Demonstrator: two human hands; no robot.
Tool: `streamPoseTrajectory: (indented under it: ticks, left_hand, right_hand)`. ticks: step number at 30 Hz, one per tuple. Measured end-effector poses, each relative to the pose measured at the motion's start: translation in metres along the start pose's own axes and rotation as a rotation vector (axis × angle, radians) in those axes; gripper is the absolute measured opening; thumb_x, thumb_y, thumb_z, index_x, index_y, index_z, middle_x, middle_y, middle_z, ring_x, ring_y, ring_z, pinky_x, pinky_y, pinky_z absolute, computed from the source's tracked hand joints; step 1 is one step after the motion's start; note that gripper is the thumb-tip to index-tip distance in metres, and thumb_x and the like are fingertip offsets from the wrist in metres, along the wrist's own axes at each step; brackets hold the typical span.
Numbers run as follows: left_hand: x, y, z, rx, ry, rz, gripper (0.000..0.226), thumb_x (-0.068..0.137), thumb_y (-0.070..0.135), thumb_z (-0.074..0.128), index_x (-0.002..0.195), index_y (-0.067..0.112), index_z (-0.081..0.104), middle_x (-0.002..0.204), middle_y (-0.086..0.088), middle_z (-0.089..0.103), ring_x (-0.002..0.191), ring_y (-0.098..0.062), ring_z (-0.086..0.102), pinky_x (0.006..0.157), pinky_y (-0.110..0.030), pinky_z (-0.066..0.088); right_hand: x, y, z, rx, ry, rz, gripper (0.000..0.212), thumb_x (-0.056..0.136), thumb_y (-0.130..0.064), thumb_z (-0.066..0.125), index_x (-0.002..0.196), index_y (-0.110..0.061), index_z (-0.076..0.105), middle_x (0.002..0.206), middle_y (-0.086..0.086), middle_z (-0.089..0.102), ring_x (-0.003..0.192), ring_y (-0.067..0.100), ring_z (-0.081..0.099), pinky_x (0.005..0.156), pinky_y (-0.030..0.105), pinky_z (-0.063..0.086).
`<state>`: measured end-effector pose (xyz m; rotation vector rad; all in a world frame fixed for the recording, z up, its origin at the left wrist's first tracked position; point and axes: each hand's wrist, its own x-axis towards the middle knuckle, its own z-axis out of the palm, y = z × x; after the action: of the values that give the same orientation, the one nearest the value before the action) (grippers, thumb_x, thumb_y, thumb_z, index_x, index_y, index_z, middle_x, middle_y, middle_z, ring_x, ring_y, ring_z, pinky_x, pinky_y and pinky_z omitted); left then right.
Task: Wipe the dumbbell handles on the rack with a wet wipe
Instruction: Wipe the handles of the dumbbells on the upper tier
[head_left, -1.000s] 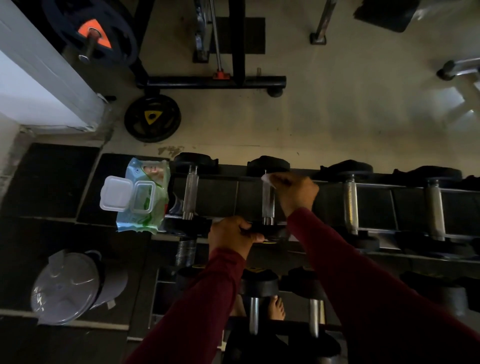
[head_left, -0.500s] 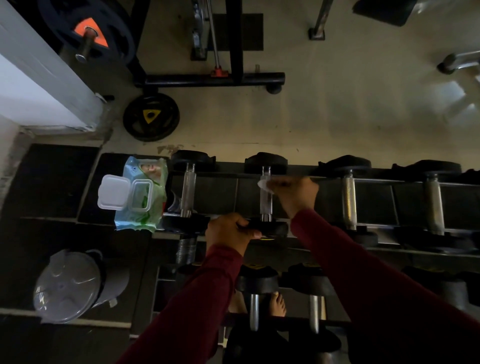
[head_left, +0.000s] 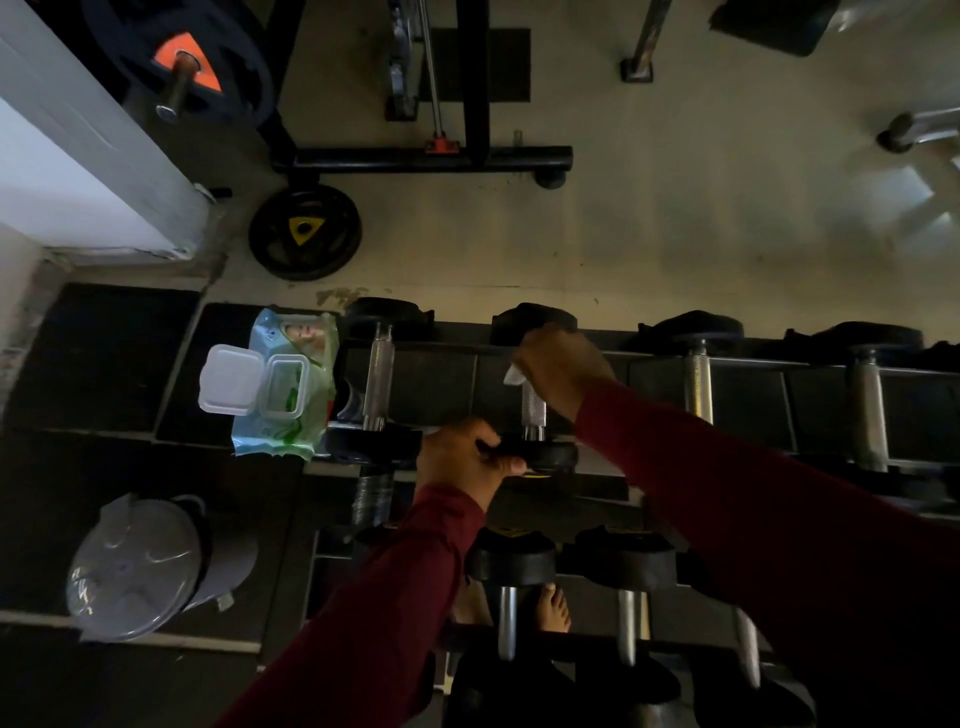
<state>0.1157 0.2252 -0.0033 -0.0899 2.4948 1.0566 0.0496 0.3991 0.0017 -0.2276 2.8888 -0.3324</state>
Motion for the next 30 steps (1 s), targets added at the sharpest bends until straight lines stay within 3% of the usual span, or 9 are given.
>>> streamPoseTrajectory:
  ticks: [3,7,12,15,17,20,23,26,30]
  left_hand:
    - [-0.002,-0.004,0.0,0.059,-0.088,0.113,0.038,0.072,0.034,0.083,0.106,0.028,0.066,0.106,0.008,0.063,0.092,-0.005,0.061,0.085,-0.028,0.055]
    - [-0.005,0.008,-0.004,0.438,-0.186,0.447,0.047,0.082,0.045,0.067,0.126,0.036,0.053,0.128,0.005,0.053,0.115,-0.015,0.052,0.095,-0.035,0.05]
    - [0.0,0.069,0.022,1.033,-0.417,0.552,0.049,0.086,0.041,0.067,0.127,0.017,0.055,0.128,-0.008,0.052,0.116,-0.028,0.053,0.094,-0.046,0.05]
    - [0.009,0.103,0.043,1.242,-0.604,0.471,0.042,0.089,0.022,0.066,0.127,0.007,0.055,0.13,-0.017,0.051,0.117,-0.036,0.055,0.097,-0.049,0.049]
    - [0.009,0.114,0.053,1.214,-0.677,0.402,0.037,0.091,0.015,0.062,0.126,0.003,0.054,0.132,-0.02,0.05,0.121,-0.038,0.052,0.102,-0.053,0.045]
    - [-0.002,0.104,0.049,1.132,-0.55,0.457,0.041,0.088,0.012,0.066,0.127,0.005,0.053,0.133,-0.018,0.048,0.121,-0.039,0.052,0.101,-0.054,0.046]
    - [-0.007,0.073,0.035,0.945,-0.441,0.457,0.054,0.079,0.011,0.075,0.127,0.012,0.052,0.137,-0.01,0.044,0.117,-0.03,0.056,0.098,-0.043,0.051]
    - [-0.006,0.048,0.026,0.81,-0.371,0.474,0.066,0.074,0.01,0.078,0.133,0.016,0.049,0.143,-0.002,0.034,0.115,-0.024,0.056,0.098,-0.036,0.051]
    - [-0.011,0.035,0.027,0.616,-0.269,0.428,0.06,0.079,0.011,0.072,0.134,0.023,0.05,0.136,0.006,0.04,0.112,-0.015,0.054,0.095,-0.027,0.05]
  right_hand:
    - [-0.001,-0.004,-0.003,0.064,-0.069,0.022,0.008,0.093,-0.021,0.063,0.096,-0.016,0.069,0.098,-0.001,0.068,0.082,0.009,0.063,0.078,0.021,0.052]
    - [-0.028,0.009,-0.006,0.42,-0.097,0.149,0.014,0.089,-0.024,0.07,0.102,-0.02,0.071,0.1,-0.014,0.061,0.09,-0.001,0.057,0.075,0.01,0.042]
    - [-0.052,0.042,-0.009,1.383,0.144,0.905,0.02,0.089,-0.022,0.07,0.108,-0.02,0.069,0.104,0.002,0.07,0.091,0.016,0.07,0.074,0.029,0.061]
    - [-0.063,0.049,-0.003,1.673,0.183,1.037,0.022,0.092,-0.013,0.063,0.113,-0.016,0.067,0.108,0.007,0.07,0.095,0.022,0.07,0.067,0.031,0.059]
    - [-0.067,0.053,0.001,1.679,0.182,1.025,0.023,0.093,-0.013,0.061,0.115,-0.017,0.067,0.111,0.006,0.068,0.097,0.023,0.067,0.066,0.035,0.054]
    - [-0.071,0.056,0.005,1.661,0.143,1.07,0.022,0.095,-0.013,0.058,0.113,-0.021,0.066,0.111,0.004,0.066,0.094,0.02,0.065,0.067,0.034,0.052]
    - [-0.07,0.056,0.007,1.772,0.125,1.005,0.025,0.093,-0.004,0.057,0.115,-0.014,0.065,0.123,0.01,0.063,0.099,0.018,0.063,0.084,0.035,0.057]
    - [-0.068,0.05,0.003,1.916,0.125,0.978,0.033,0.086,-0.013,0.07,0.118,-0.013,0.063,0.117,0.012,0.065,0.105,0.024,0.066,0.092,0.036,0.057]
    - [-0.052,0.035,0.008,1.444,0.155,0.862,0.025,0.081,-0.02,0.077,0.102,-0.023,0.064,0.107,0.003,0.067,0.1,0.018,0.066,0.091,0.037,0.056]
